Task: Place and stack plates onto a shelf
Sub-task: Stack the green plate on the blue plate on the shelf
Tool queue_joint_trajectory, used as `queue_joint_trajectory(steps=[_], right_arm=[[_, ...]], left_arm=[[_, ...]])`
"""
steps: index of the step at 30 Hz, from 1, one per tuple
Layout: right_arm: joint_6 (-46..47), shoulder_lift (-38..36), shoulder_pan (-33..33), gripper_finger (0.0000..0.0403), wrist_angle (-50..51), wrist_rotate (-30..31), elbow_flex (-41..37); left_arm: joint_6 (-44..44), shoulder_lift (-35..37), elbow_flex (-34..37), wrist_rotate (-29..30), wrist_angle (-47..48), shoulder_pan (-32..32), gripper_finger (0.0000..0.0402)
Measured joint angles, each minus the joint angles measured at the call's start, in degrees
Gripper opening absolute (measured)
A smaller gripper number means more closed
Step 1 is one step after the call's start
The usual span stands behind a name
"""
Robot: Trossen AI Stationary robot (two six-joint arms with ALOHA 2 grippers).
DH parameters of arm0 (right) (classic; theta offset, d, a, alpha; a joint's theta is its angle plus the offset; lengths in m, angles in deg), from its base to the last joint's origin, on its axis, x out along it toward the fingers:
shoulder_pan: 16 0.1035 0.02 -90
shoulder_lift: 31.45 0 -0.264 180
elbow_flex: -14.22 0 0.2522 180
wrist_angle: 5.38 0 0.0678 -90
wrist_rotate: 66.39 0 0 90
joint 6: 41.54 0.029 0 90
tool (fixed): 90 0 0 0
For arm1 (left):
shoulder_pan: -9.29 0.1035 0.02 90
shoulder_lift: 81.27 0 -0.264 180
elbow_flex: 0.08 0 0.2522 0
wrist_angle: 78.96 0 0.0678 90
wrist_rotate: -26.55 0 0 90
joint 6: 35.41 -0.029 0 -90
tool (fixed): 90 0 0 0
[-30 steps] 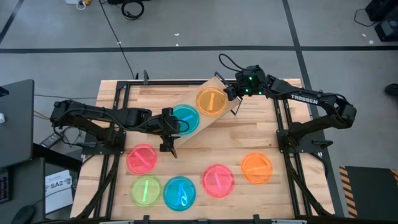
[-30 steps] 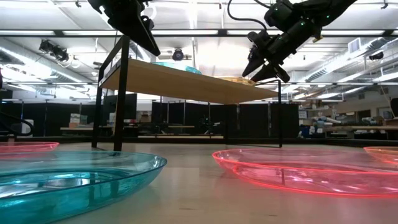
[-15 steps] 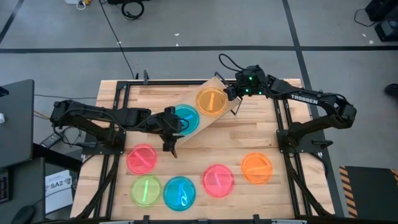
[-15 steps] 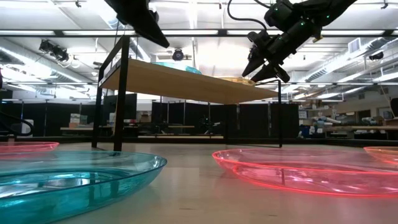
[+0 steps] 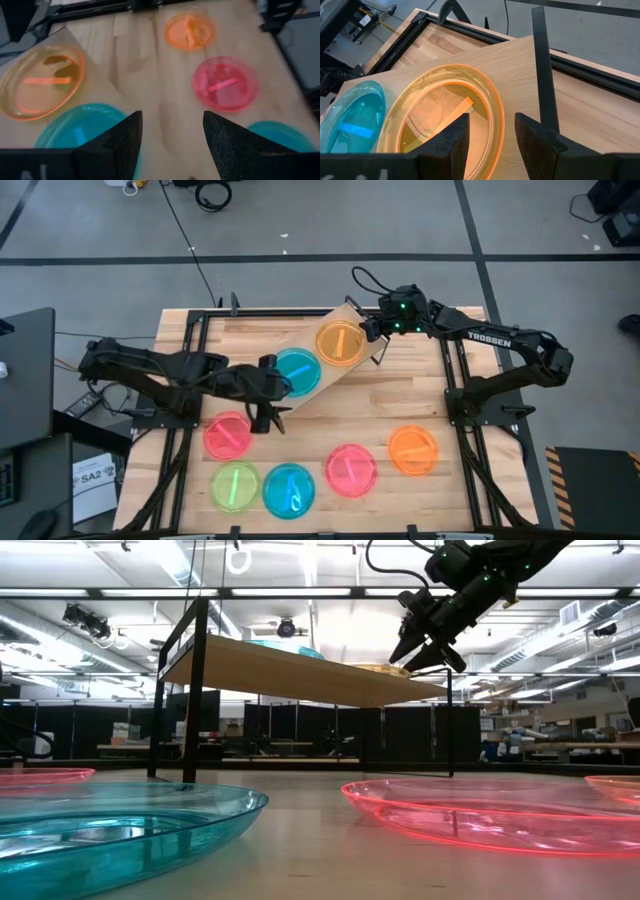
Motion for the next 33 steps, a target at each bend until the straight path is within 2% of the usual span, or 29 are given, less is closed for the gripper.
queue_joint_trajectory(steps=[6, 16, 26, 33], right_arm=[[0.0, 0.0, 0.0, 0.0163, 0.0, 0.0, 0.0], [0.0, 0.0, 0.0, 0.0163, 0.0, 0.0, 0.0], [0.0, 0.0, 0.0, 0.0163, 0.0, 0.0, 0.0], [0.0, 0.0, 0.0, 0.0163, 0.0, 0.0, 0.0]], left_arm=[[8.3, 0.0, -5.3, -0.5, 6.9, -6.1, 0.0217], [23.9, -0.7, -5.7, -4.2, 10.1, -16.8, 0.0217], [32.6, -2.3, -5.0, -2.9, 11.3, -24.8, 0.0217], [32.6, -7.6, -5.0, -3.0, 14.5, -28.5, 0.021]])
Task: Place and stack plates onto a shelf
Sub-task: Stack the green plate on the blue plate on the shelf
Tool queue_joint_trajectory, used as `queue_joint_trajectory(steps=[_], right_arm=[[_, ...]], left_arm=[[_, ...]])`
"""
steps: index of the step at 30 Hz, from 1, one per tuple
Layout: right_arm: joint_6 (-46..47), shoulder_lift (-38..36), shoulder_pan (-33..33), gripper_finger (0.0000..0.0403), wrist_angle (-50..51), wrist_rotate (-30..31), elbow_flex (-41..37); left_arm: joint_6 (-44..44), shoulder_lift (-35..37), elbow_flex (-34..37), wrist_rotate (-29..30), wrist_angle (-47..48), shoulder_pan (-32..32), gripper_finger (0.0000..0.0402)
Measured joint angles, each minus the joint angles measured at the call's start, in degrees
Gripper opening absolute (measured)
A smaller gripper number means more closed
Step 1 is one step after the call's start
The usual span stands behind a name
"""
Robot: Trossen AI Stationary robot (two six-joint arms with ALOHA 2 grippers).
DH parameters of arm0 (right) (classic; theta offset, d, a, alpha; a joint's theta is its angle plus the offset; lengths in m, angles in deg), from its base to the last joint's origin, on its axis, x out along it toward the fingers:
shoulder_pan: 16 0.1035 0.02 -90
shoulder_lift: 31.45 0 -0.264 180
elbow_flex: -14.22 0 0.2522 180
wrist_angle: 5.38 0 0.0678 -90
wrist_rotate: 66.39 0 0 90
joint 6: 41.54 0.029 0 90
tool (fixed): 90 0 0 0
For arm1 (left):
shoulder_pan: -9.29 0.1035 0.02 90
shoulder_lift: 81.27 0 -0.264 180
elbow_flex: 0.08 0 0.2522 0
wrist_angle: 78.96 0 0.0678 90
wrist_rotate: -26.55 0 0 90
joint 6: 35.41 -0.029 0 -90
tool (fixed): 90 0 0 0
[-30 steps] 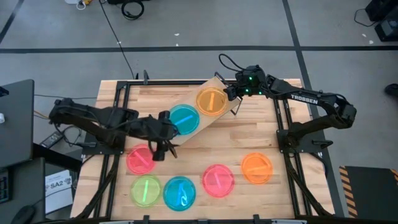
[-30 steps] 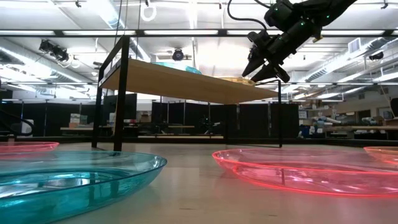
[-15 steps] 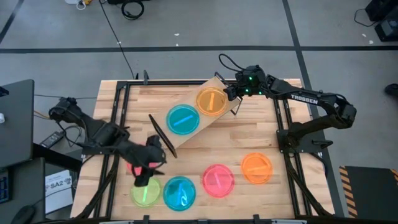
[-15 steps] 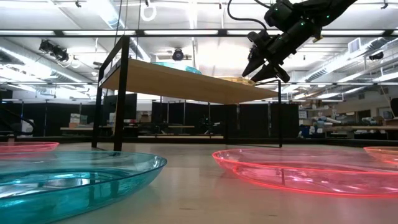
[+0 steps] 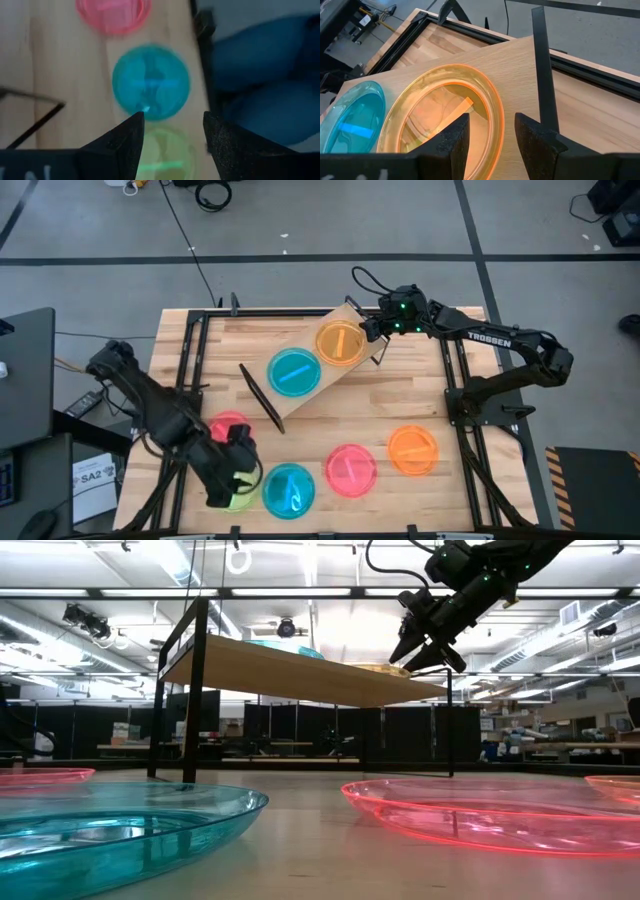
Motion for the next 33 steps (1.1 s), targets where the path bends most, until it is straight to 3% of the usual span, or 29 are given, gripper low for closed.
queue_joint_trajectory(steps=[7, 18, 30, 33], right_arm=[[0.0, 0.0, 0.0, 0.0163, 0.0, 0.0, 0.0], [0.0, 0.0, 0.0, 0.0163, 0.0, 0.0, 0.0], [0.0, 0.0, 0.0, 0.0163, 0.0, 0.0, 0.0], [0.0, 0.0, 0.0, 0.0163, 0.0, 0.0, 0.0]], left_arm=[[0.0, -5.7, 0.0, 0.0, 7.6, -1.1, 0.0192], [-0.3, -11.6, 0.0, -0.1, 7.9, -0.8, 0.019], [-10.1, -12.4, 0.1, -2.1, 16.2, 4.8, 0.019], [-13.7, -12.3, 2.1, -5.7, 15.0, 7.2, 0.019]])
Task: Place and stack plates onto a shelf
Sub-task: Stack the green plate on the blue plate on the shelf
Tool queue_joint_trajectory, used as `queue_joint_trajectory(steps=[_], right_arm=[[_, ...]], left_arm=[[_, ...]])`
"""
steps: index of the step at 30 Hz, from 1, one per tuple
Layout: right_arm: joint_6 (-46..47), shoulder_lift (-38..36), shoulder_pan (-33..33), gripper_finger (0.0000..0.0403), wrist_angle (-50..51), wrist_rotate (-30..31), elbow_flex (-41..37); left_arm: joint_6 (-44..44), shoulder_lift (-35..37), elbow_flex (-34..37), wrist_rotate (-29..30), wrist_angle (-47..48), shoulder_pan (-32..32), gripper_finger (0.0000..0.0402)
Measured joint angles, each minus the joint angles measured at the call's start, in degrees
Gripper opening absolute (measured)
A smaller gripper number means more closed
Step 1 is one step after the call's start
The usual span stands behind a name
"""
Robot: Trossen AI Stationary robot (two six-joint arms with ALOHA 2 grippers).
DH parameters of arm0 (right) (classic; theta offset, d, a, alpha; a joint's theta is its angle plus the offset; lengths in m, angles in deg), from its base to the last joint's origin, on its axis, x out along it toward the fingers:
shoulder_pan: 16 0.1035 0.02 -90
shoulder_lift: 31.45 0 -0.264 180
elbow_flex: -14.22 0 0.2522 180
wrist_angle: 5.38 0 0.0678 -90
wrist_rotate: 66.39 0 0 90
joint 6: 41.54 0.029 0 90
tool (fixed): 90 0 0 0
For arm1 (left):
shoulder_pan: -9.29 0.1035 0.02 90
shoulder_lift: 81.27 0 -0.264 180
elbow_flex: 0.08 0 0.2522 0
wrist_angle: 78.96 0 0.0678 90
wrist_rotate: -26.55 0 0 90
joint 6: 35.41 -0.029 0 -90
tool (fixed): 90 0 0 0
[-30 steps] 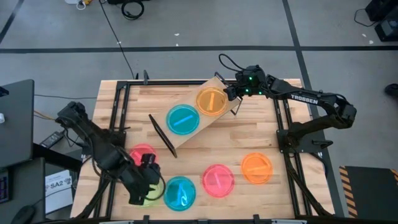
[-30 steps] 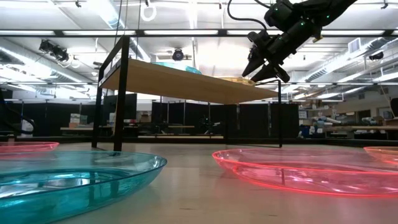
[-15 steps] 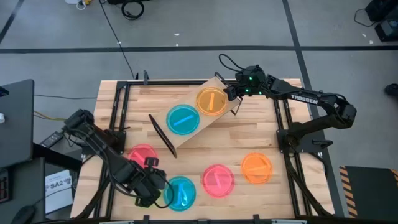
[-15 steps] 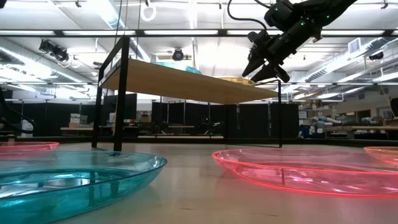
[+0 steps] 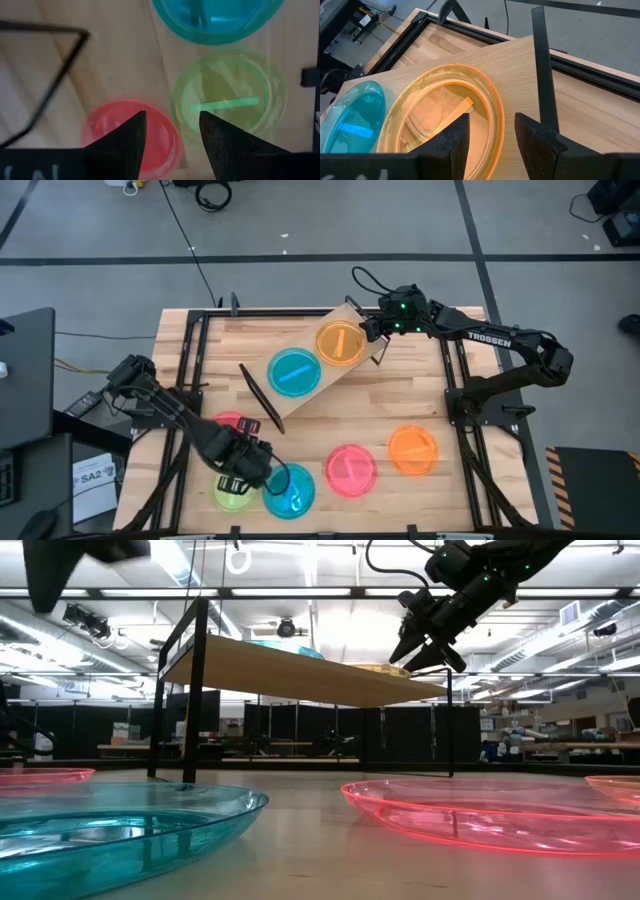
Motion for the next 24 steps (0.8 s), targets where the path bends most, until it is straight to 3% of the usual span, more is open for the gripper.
queue_joint_trajectory(steps=[10, 24], right_arm=[[0.0, 0.0, 0.0, 0.0163, 0.0, 0.0, 0.0], [0.0, 0.0, 0.0, 0.0163, 0.0, 0.0, 0.0]], left_arm=[[-5.7, 0.4, 14.1, -7.9, -7.9, 3.2, 0.019], [-6.4, 0.4, 23.6, -8.2, -23.5, 3.9, 0.019]])
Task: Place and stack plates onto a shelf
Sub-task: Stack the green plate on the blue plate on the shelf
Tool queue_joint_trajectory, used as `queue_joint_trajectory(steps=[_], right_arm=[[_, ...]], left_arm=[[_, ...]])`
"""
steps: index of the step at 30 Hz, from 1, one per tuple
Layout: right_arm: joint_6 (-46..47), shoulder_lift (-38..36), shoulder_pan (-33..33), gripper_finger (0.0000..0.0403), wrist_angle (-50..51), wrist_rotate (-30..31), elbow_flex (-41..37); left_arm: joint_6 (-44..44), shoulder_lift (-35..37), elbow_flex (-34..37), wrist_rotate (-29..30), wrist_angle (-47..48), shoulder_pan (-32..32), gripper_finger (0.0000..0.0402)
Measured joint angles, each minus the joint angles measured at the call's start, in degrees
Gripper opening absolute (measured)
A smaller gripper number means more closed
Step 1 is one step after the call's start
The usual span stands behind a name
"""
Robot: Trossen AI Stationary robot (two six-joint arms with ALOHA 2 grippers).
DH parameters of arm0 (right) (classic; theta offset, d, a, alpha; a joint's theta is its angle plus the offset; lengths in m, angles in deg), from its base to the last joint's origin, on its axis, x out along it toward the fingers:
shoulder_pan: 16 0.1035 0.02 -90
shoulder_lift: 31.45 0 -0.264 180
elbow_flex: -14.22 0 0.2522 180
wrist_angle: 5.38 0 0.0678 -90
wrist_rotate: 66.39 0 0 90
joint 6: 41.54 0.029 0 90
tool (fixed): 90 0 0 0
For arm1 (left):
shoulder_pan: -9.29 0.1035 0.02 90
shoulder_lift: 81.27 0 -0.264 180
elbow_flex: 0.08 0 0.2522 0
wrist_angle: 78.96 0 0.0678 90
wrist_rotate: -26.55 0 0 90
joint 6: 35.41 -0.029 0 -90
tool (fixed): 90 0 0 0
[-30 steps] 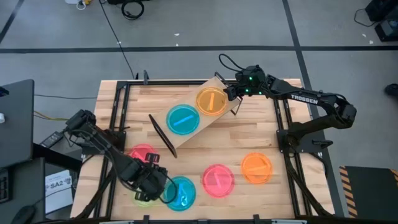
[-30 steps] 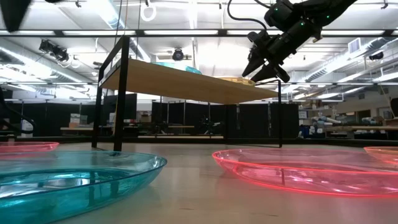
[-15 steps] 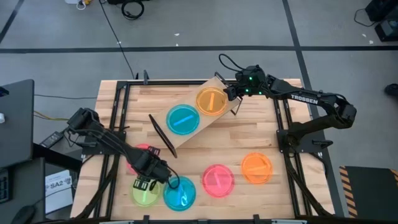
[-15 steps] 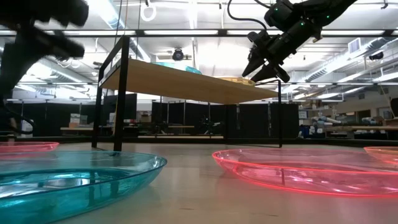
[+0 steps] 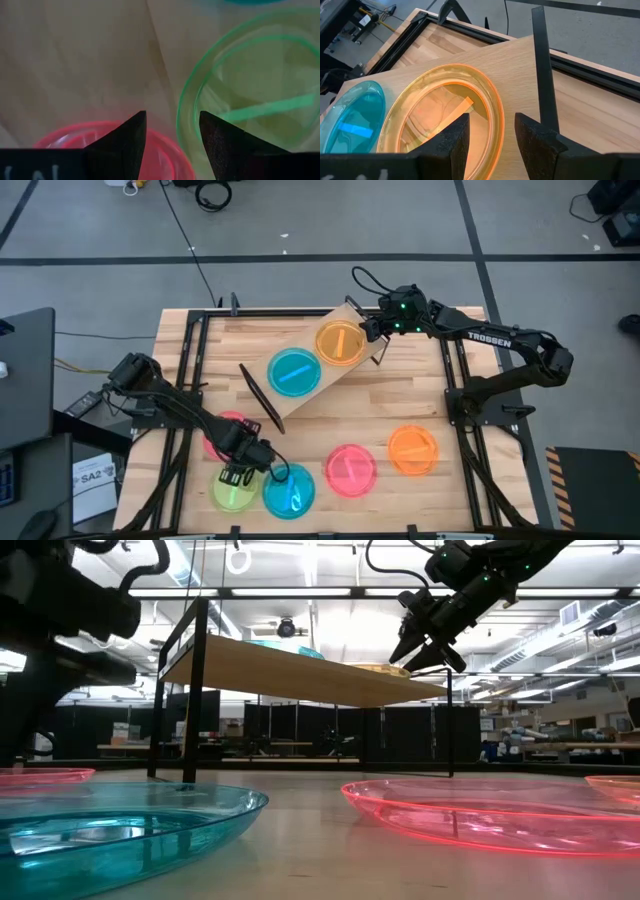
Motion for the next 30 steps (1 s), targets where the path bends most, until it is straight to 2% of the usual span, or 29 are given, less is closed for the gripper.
queue_joint_trajectory(steps=[8, 25, 30], right_arm=[[0.0, 0.0, 0.0, 0.0163, 0.0, 0.0, 0.0], [0.0, 0.0, 0.0, 0.0163, 0.0, 0.0, 0.0], [0.0, 0.0, 0.0, 0.0163, 0.0, 0.0, 0.0]], left_arm=[[0.9, 0.0, 4.7, -2.6, -10.4, -0.1, 0.019], [0.8, 0.2, 7.9, -3.2, -13.5, -0.2, 0.0189], [0.8, 0.1, 8.0, -2.9, -13.6, -0.2, 0.0167]])
